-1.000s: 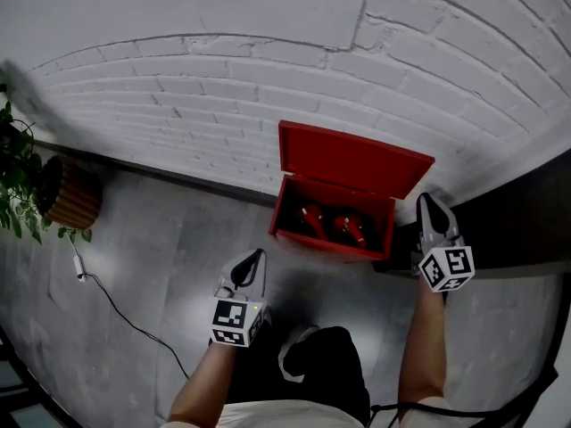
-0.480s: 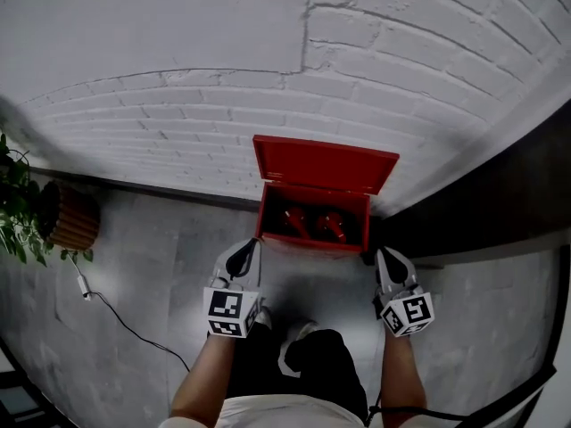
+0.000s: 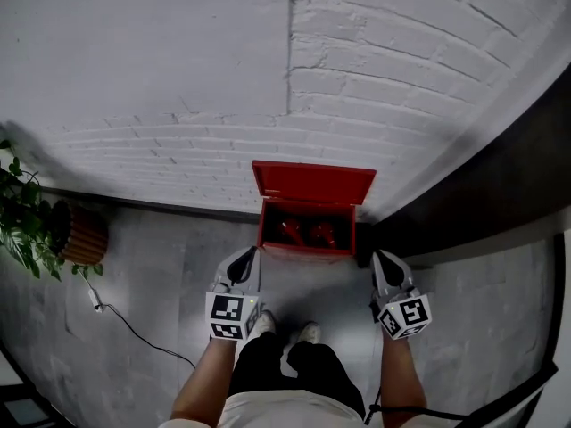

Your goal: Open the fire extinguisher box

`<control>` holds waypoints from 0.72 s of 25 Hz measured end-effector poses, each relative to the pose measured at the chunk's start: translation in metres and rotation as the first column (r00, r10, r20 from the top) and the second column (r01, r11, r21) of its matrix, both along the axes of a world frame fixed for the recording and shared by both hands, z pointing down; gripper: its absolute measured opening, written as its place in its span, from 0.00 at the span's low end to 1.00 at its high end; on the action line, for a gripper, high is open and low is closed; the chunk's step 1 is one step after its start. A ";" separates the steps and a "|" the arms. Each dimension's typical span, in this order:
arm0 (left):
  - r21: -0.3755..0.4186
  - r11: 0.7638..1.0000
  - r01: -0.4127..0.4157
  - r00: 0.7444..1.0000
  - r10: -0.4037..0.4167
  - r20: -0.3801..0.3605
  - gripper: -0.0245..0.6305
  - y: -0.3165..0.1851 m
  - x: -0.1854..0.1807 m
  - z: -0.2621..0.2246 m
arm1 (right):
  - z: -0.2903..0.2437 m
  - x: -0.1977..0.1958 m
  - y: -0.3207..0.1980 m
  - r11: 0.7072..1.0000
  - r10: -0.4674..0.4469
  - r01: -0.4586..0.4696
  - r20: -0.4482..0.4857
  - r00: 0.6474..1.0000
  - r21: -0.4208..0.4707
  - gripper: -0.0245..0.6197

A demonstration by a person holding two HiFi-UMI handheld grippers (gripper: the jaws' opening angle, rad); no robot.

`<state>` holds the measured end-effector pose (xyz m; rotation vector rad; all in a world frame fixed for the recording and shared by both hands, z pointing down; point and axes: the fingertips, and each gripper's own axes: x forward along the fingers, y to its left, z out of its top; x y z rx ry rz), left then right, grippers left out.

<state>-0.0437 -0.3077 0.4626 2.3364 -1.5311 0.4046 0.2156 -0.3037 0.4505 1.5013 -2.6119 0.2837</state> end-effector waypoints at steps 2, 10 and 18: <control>0.000 1.000 -0.005 1.000 0.005 -0.001 0.04 0.003 0.001 -0.019 | -0.021 -0.004 0.003 1.000 -0.002 0.002 -0.004 1.000 0.008 0.05; 0.031 0.999 -0.012 1.000 0.012 0.002 0.04 0.018 0.005 -0.064 | -0.062 -0.007 0.016 1.000 -0.005 0.006 -0.044 0.999 0.011 0.05; 0.047 0.999 -0.018 1.000 0.018 0.002 0.04 0.022 -0.004 -0.078 | -0.071 -0.016 0.022 1.000 0.006 -0.005 -0.048 0.999 0.014 0.05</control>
